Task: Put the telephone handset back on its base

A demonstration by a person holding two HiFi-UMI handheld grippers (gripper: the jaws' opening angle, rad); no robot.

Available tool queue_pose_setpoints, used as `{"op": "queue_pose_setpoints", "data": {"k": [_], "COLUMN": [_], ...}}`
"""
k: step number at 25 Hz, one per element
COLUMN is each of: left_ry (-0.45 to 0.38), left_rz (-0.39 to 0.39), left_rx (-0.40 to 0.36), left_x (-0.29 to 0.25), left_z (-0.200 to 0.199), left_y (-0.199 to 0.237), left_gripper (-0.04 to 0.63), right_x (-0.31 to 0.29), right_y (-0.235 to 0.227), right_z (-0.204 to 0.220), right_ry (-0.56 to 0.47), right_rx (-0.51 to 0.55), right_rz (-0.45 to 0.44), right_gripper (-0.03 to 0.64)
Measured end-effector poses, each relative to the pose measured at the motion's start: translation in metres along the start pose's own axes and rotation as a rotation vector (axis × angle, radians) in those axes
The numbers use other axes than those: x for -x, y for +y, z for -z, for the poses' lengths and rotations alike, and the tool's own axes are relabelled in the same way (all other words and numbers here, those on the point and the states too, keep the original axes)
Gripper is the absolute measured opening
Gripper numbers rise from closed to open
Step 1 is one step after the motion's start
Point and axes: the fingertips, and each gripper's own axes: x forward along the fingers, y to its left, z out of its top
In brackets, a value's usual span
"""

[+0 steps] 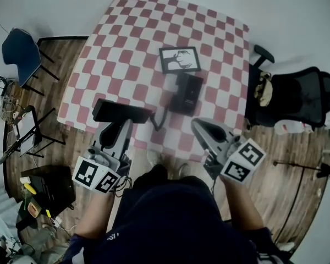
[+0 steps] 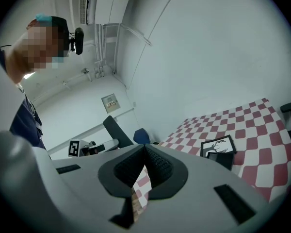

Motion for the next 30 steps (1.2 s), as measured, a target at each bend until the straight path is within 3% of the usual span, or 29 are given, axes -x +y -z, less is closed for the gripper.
{"op": "queue_pose_setpoints", "data": {"k": [17,25,30], "left_ry": [0.074,0.195,0.319], "left_rz": [0.157,0.262,0.360], "left_rx": [-0.012,-0.022,-0.024], "left_x": [-0.023,-0.049,-0.074], "left_z": [0.008,0.035,0.061], "left_y": [0.014,0.002,-0.009], "left_gripper": [0.089,0.089,0.089], "right_x": [-0.016,-0.014,-0.009], "right_y": [-0.015,-0.042,-0.070], "right_z": [-0.004,0.000,0.003], "right_ry": [0.007,0.016,0.025], "right_rx": [-0.011,-0.045,-0.081], "right_rz": [0.066,0.045,0.036], "right_gripper": [0.017,0.017,0.017]}}
